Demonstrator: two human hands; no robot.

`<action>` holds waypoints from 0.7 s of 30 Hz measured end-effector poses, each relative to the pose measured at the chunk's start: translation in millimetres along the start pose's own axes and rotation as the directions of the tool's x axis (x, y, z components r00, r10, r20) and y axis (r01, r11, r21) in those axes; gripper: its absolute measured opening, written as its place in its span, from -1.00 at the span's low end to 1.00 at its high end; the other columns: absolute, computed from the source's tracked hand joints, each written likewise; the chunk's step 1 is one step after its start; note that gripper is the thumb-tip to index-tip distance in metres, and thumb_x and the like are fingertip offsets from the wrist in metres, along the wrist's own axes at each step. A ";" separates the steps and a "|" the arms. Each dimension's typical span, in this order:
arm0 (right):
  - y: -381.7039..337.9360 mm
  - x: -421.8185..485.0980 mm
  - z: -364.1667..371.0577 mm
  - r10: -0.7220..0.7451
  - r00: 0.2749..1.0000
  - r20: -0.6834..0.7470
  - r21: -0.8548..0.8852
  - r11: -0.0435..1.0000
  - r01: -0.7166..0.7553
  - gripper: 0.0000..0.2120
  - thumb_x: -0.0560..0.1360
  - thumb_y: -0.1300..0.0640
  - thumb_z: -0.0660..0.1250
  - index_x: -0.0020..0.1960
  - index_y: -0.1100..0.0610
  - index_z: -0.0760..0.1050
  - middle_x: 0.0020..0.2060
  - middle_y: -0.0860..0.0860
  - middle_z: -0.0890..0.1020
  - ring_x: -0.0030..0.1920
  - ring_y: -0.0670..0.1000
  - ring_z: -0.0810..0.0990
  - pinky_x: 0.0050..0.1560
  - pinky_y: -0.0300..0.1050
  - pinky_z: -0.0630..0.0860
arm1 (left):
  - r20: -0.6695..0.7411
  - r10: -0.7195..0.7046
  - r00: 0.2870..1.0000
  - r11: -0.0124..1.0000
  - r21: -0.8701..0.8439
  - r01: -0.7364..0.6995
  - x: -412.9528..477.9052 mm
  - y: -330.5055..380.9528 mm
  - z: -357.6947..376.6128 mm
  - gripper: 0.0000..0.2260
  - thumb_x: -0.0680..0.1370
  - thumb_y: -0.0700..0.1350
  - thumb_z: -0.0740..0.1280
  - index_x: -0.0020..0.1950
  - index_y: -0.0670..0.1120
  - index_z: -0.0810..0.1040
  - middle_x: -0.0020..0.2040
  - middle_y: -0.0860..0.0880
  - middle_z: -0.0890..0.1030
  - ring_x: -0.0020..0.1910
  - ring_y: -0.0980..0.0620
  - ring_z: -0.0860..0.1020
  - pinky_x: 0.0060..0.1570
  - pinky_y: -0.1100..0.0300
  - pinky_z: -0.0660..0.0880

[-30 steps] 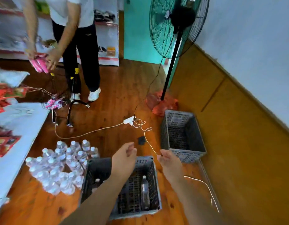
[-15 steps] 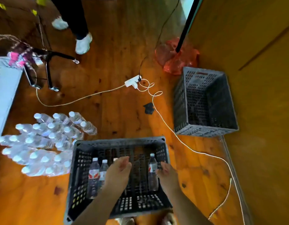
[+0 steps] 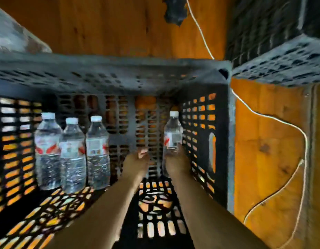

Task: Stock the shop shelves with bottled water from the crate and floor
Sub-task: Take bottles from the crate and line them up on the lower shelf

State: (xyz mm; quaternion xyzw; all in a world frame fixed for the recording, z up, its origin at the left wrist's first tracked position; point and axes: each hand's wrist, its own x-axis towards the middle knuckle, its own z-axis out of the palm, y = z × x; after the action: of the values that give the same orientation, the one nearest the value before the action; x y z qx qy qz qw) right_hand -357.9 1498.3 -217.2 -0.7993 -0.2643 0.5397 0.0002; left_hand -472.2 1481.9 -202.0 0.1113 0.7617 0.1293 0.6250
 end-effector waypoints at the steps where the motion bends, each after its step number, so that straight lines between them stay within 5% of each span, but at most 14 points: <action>1: 8.5 10.8 7.7 0.002 0.999 -0.039 0.001 1.000 -0.002 -0.46 0.46 0.17 0.30 0.41 0.11 0.24 0.30 0.13 0.44 0.27 0.14 0.45 0.29 0.01 0.41 | 0.007 -0.004 1.000 1.000 -0.003 0.004 10.7 -7.0 7.9 -0.75 0.57 -0.27 0.22 0.23 -0.21 0.51 0.13 -0.11 0.56 0.02 -0.01 0.54 0.01 0.31 0.42; 4: 24.6 28.1 22.5 0.041 0.983 -0.179 0.025 0.999 -0.037 -0.45 0.44 0.15 0.31 0.41 0.06 0.29 0.30 0.11 0.47 0.26 0.15 0.49 0.25 0.04 0.46 | 0.071 -0.020 0.997 0.998 -0.055 0.024 30.1 -13.5 28.6 -0.69 0.58 -0.33 0.14 0.32 -0.27 0.40 0.25 -0.20 0.48 0.21 -0.11 0.48 0.14 0.20 0.41; 8: 30.1 26.0 25.5 -0.008 0.970 -0.243 -0.096 0.995 -0.016 -0.44 0.49 0.17 0.20 0.47 0.16 0.19 0.39 0.17 0.34 0.38 0.16 0.30 0.39 0.03 0.24 | 0.128 -0.030 0.991 0.992 -0.114 0.045 44.2 -14.0 47.2 -0.66 0.60 -0.22 0.17 0.39 -0.16 0.35 0.32 -0.23 0.46 0.25 -0.11 0.47 -0.03 0.25 0.43; 11: 34.4 23.0 24.4 -0.116 0.969 -0.219 -0.173 0.982 0.079 -0.48 0.48 0.13 0.12 0.44 0.08 0.26 0.37 0.16 0.33 0.37 0.17 0.27 0.40 0.04 0.18 | 0.138 -0.029 0.990 0.979 -0.195 0.055 46.2 -15.6 51.2 -0.81 0.62 -0.12 0.17 0.19 -0.04 0.50 0.16 -0.17 0.55 -0.09 0.16 0.59 -0.31 0.36 0.40; 13: 36.5 21.4 24.3 -0.131 0.967 -0.219 -0.127 0.986 0.105 -0.54 0.50 0.21 0.19 0.39 0.03 0.34 0.35 0.11 0.34 0.36 0.14 0.30 0.37 0.07 0.25 | 0.142 -0.017 0.990 0.978 -0.203 0.046 47.9 -19.0 50.0 -0.86 0.62 -0.09 0.16 0.04 0.06 0.51 0.04 -0.12 0.60 -0.22 0.25 0.57 -0.26 0.34 0.42; 17: 32.6 26.3 22.2 -0.054 0.974 -0.220 0.112 0.990 0.081 -0.72 0.55 0.21 0.16 0.24 0.04 0.42 0.21 0.09 0.52 0.19 0.10 0.50 0.19 0.00 0.45 | 0.172 -0.011 0.985 0.979 -0.200 0.046 53.2 -23.8 45.0 -0.66 0.60 -0.01 0.20 0.35 -0.06 0.40 0.22 -0.02 0.55 0.15 0.03 0.52 0.08 0.16 0.40; 21: 31.1 38.2 20.2 0.024 0.990 -0.142 0.202 0.979 0.006 -0.64 0.60 0.15 0.12 0.39 0.02 0.30 0.27 0.10 0.47 0.16 0.08 0.51 0.05 -0.17 0.42 | 0.186 0.027 0.982 0.974 -0.226 0.016 52.7 -23.0 49.7 -0.70 0.58 -0.09 0.25 0.32 -0.03 0.39 0.03 0.11 0.54 -0.08 0.21 0.50 -0.21 0.24 0.42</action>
State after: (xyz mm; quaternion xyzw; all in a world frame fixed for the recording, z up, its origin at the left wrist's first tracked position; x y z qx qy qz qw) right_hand -351.7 1481.9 -267.4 -0.8331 -0.2038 0.5048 0.0980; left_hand -433.8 1480.6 -267.5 0.0531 0.6793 0.2057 0.7024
